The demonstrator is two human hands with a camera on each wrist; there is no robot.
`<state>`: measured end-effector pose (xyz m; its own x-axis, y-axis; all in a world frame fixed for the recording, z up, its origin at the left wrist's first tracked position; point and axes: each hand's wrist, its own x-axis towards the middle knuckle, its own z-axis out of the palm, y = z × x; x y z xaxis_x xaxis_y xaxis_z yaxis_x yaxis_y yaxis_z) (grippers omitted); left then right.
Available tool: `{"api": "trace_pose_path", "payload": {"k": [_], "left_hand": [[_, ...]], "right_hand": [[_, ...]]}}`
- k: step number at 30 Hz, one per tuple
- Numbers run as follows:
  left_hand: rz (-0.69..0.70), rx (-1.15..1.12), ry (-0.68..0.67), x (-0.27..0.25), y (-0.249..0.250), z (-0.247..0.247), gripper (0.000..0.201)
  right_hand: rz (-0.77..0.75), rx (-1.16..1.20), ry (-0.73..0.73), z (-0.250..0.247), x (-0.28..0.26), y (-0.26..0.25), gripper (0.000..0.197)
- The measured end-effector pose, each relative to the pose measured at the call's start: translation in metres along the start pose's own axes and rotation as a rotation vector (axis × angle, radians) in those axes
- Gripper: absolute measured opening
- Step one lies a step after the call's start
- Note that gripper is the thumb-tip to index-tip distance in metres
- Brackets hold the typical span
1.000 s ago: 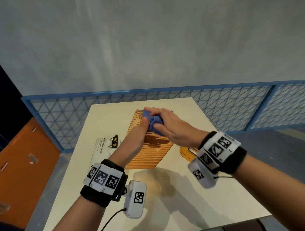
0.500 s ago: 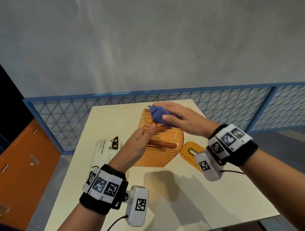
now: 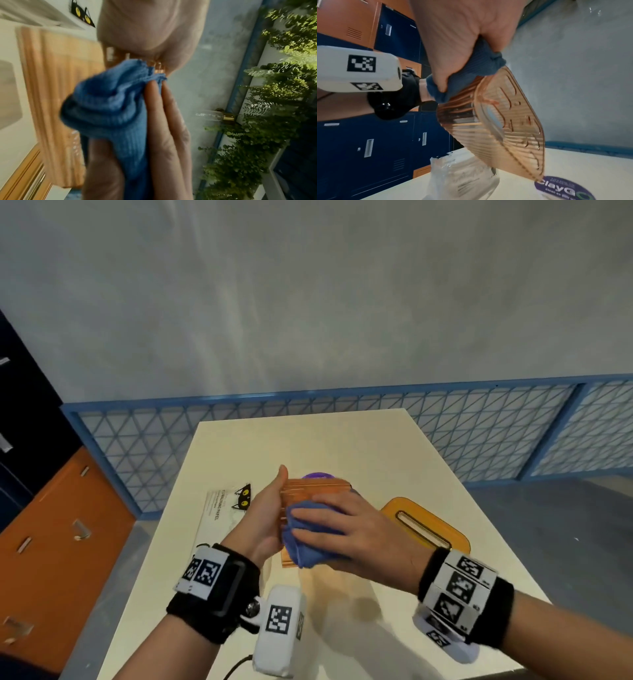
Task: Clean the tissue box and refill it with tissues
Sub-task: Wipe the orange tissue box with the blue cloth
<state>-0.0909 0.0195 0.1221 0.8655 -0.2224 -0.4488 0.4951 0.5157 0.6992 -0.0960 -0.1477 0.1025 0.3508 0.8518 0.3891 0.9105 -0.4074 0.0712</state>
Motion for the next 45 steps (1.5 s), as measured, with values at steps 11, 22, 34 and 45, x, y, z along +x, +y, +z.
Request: {"api": "trace_pose_path", "payload": {"k": [11, 22, 34, 45], "left_hand": [[0.378, 0.486, -0.017, -0.020, 0.000, 0.005, 0.037], [0.490, 0.625, -0.194, -0.027, -0.001, -0.003, 0.031], [0.457, 0.419, -0.253, -0.017, -0.005, -0.006, 0.039], [0.354, 0.119, -0.226, -0.005, 0.014, 0.003, 0.035]], "right_hand": [[0.633, 0.530, -0.036, -0.042, 0.046, 0.056, 0.041], [0.616, 0.393, -0.070, -0.043, 0.048, 0.075, 0.050], [0.429, 0.228, 0.055, -0.028, 0.031, 0.059, 0.057], [0.270, 0.232, 0.219, -0.018, 0.026, 0.034, 0.054]]}}
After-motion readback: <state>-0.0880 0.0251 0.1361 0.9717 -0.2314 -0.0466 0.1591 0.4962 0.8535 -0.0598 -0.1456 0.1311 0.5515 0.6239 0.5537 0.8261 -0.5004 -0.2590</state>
